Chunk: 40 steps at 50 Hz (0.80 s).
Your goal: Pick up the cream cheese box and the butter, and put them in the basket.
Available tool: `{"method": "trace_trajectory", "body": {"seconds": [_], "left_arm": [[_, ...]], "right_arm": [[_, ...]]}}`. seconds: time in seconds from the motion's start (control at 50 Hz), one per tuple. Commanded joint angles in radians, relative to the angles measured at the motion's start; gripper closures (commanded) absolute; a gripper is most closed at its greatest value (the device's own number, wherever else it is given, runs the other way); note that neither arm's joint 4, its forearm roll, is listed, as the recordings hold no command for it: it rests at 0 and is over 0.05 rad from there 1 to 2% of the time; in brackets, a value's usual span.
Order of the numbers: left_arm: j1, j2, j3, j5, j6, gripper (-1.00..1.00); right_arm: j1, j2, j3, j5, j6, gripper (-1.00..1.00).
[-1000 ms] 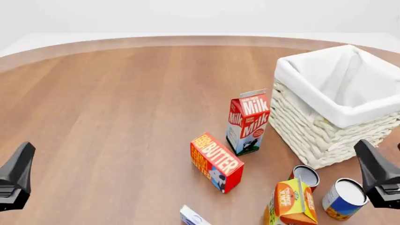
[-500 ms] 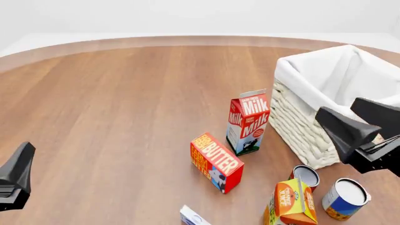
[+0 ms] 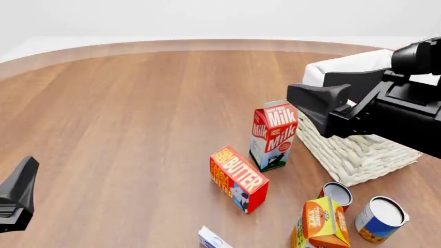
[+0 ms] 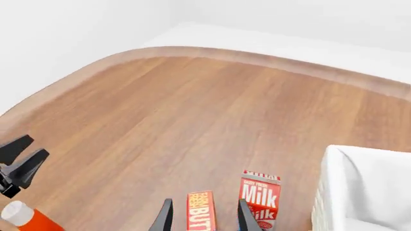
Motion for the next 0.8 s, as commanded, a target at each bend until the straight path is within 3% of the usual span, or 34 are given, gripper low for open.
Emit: {"method": "trace_trajectory", "body": {"seconds": [0.02, 0.12, 0.3, 0.32, 0.44, 0.58, 0.64, 0.8], "left_arm": [[0.000, 0.000, 0.000, 0.000, 0.000, -1.00], [0.000, 0.000, 0.000, 0.000, 0.000, -1.00], [0.000, 0.000, 0.000, 0.000, 0.000, -1.00], [0.000, 0.000, 0.000, 0.000, 0.000, -1.00], [0.000, 0.000, 0.000, 0.000, 0.000, -1.00], [0.000, 0.000, 0.000, 0.000, 0.000, -1.00], [0.000, 0.000, 0.000, 0.000, 0.000, -1.00], [0.000, 0.000, 0.000, 0.000, 0.000, -1.00]], "right_arm": [[0.069, 0.135, -0.129, 0.064, 0.046, -1.00], [0.096, 0.183, -0.162, 0.106, 0.079, -1.00], [0.135, 0.244, -0.215, 0.158, 0.077, -1.00], [0.149, 0.263, -0.231, 0.170, 0.107, -1.00], [0.167, 0.328, -0.259, 0.187, 0.151, -1.00], [0.222, 0.415, -0.313, 0.233, 0.147, -1.00], [0.233, 0.440, -0.323, 0.255, 0.170, -1.00], [0.200, 0.468, -0.331, 0.302, 0.173, -1.00]]}}
